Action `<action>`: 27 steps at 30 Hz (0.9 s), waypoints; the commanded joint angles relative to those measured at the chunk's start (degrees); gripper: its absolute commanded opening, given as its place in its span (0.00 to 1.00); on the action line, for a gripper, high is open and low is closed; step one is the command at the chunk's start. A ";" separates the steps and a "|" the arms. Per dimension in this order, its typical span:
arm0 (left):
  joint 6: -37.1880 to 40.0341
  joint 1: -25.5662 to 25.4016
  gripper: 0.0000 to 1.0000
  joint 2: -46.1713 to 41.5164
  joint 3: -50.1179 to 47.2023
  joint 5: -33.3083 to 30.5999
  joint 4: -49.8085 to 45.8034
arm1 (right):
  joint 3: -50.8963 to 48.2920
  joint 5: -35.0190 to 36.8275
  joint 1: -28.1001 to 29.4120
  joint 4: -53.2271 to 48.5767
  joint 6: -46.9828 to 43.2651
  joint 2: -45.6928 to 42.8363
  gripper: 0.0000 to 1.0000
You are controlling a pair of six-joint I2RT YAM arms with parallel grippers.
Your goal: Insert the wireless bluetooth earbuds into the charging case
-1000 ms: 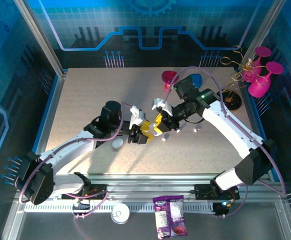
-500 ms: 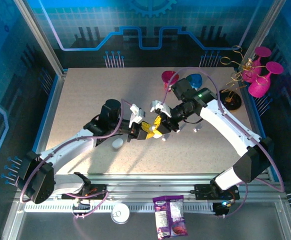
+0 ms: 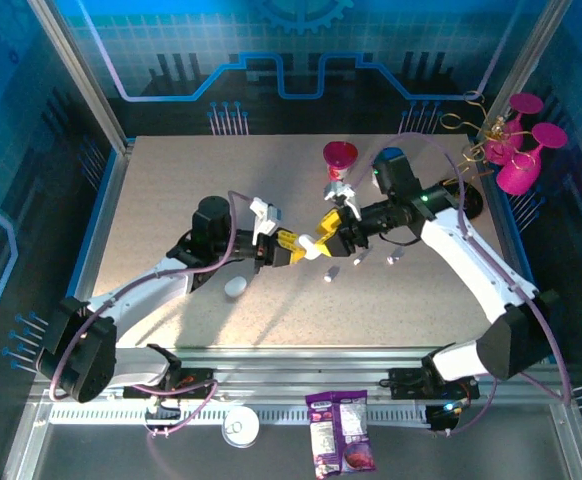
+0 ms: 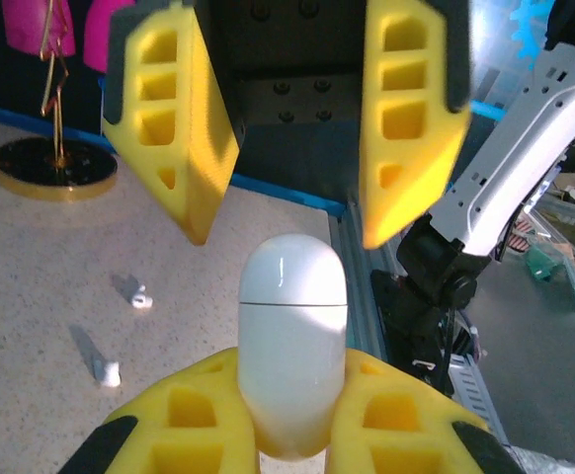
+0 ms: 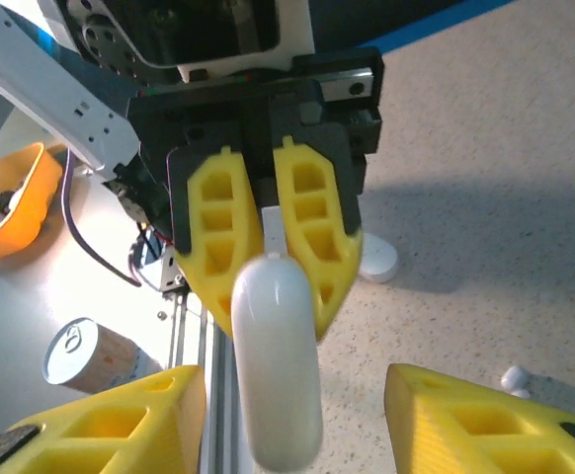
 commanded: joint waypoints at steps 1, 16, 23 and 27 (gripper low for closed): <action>-4.74 0.35 0.03 -0.12 -1.12 1.58 10.29 | -5.46 -7.96 -2.08 16.55 10.90 -4.18 0.51; -9.44 0.36 0.02 -0.64 -2.37 -3.24 18.16 | -6.75 -10.23 0.09 17.94 9.32 -1.47 0.35; -10.47 0.39 0.03 -0.39 -2.57 -4.58 19.00 | -6.10 -9.92 0.93 15.93 7.59 -0.79 0.11; -9.35 0.33 0.20 -0.98 -2.65 -4.23 16.77 | -4.41 -7.60 1.23 11.99 4.90 -0.97 0.00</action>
